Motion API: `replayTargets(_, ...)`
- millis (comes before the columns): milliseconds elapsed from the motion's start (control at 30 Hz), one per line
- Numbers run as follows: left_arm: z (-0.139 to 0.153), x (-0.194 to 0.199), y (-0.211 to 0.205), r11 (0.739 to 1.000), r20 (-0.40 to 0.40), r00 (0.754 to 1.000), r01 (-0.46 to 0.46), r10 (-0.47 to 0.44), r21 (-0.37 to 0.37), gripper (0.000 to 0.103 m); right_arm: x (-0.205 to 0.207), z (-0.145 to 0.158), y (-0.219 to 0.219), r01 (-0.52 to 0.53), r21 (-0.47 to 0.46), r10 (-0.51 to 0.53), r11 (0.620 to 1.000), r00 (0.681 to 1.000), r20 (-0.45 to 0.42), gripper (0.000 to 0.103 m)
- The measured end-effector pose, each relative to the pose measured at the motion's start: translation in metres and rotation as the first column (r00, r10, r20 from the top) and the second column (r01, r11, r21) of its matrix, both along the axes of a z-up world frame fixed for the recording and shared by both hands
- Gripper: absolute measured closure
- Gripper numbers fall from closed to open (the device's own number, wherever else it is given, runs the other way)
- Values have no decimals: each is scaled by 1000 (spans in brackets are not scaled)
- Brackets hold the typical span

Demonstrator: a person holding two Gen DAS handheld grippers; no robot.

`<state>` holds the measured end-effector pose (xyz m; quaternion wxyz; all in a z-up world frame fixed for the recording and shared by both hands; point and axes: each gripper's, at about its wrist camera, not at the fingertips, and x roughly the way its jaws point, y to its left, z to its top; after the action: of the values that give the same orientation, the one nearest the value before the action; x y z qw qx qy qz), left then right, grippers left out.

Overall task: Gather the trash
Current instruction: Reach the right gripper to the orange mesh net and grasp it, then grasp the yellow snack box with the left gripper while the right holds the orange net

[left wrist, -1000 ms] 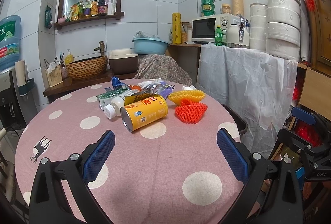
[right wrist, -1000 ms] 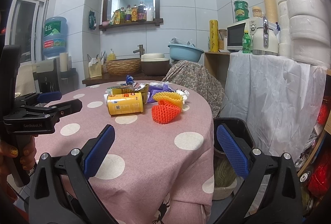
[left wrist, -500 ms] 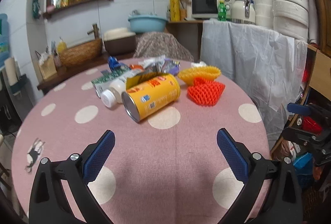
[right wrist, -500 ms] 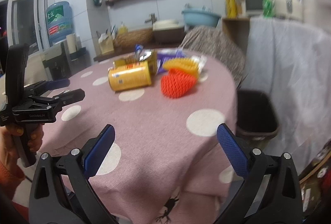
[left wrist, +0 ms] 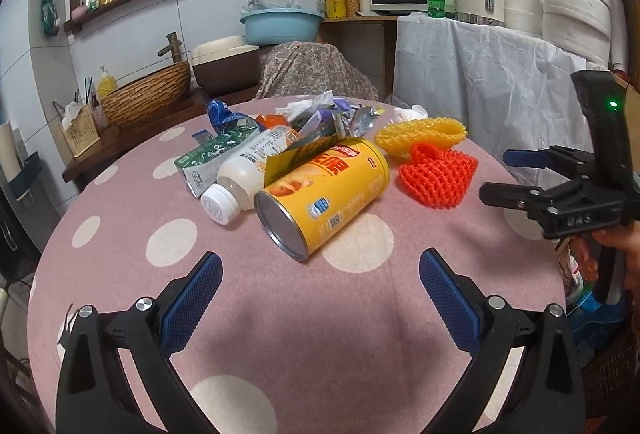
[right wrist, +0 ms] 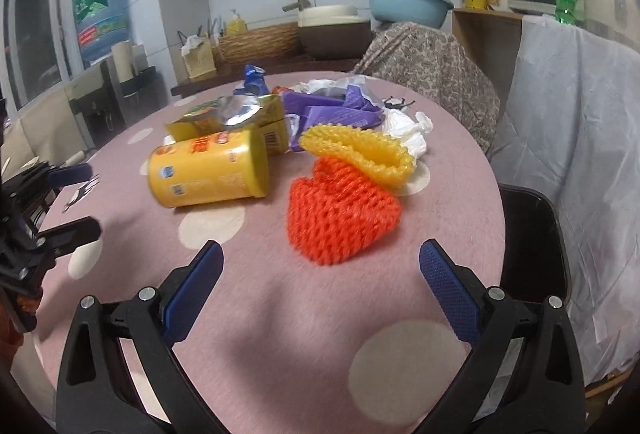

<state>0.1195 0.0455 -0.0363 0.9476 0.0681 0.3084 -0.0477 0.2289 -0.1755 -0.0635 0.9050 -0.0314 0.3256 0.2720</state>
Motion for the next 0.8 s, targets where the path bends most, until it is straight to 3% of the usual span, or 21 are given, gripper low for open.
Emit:
replayTargets(133,6,12,10,1000,5,1000,-7,7,-29,5,24,-6,6,13,-37,-14,999,999,-38,23)
replayTargets(433,7,24,19,997,5,1000,-24,24,-68,8,44,-16,22,11,-59,-16,998,996,-84,25)
replayTargets(700,9,30,23,998,17,999,-32,33,-46,14,53,-26,24,15,-47,-21,999,993,-119,70)
replayTargets(800,10,36,28,998,15,999,-37,37,-55,22,49,-23,21,5,-34,-9,999,994,-110,76)
